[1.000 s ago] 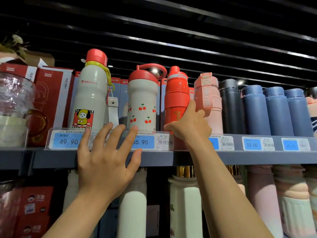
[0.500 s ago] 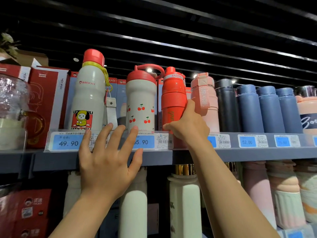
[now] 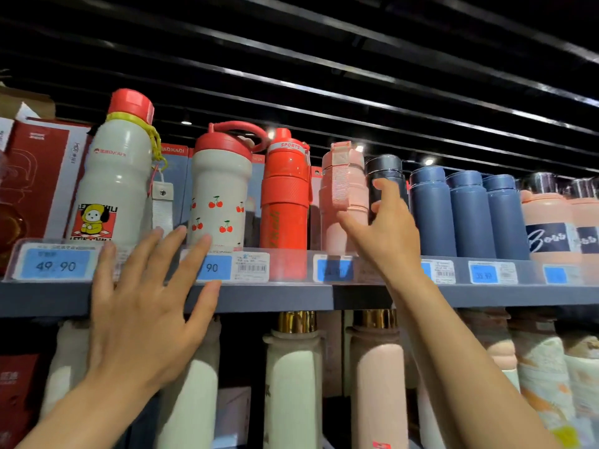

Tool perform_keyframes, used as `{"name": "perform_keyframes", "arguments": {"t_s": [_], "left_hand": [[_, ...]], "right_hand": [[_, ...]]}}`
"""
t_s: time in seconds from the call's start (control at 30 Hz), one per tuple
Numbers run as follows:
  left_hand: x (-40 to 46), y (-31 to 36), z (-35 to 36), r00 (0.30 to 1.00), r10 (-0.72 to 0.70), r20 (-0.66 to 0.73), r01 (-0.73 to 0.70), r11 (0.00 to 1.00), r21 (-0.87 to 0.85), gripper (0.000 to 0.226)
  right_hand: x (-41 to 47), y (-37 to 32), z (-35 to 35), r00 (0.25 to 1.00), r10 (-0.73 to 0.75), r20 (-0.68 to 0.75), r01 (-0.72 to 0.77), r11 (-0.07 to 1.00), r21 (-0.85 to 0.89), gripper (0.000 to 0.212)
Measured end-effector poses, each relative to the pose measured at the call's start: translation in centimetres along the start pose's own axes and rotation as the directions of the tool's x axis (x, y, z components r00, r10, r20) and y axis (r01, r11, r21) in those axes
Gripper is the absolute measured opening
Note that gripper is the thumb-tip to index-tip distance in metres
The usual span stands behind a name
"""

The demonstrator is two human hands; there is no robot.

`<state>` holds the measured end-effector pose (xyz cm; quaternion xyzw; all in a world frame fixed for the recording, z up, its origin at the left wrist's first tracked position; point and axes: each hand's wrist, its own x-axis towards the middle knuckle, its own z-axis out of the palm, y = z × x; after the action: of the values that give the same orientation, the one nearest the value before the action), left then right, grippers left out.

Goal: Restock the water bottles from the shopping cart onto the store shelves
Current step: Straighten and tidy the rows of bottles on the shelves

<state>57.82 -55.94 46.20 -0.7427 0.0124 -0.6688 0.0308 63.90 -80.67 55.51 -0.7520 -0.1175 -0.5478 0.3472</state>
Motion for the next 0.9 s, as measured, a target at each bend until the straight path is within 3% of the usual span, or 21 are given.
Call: {"name": "perform_keyframes", "arguments": {"t_s": [0.13,0.3,0.57,0.9], "left_hand": [[1.5,6.3,1.5,1.0,0.022,-0.001,-0.022,0.997,-0.07,0.054],[2.4,10.0,4.0,1.0,0.006,0.001,-0.006,1.0,0.019,0.055],[2.3,10.2,4.1,1.0,-0.015,0.02,0.013,0.995,0.094,0.054],[2.0,9.9,4.1,1.0,0.026,0.009,-0.027,0.992,0.12,0.052]], "right_hand": [[1.3,2.3,0.2,0.955,0.095,0.282,-0.087,0.995,-0.041,0.098],[3.4,3.8,1.0,0.914,0.088,0.396,-0.106,0.994,0.025,0.099],[3.2,4.7,2.2,0.952,0.018,0.306,-0.033,0.999,0.043,0.09],[2.9,4.2,2.2,0.944,0.077,0.321,-0.058,0.996,-0.069,0.11]]}}
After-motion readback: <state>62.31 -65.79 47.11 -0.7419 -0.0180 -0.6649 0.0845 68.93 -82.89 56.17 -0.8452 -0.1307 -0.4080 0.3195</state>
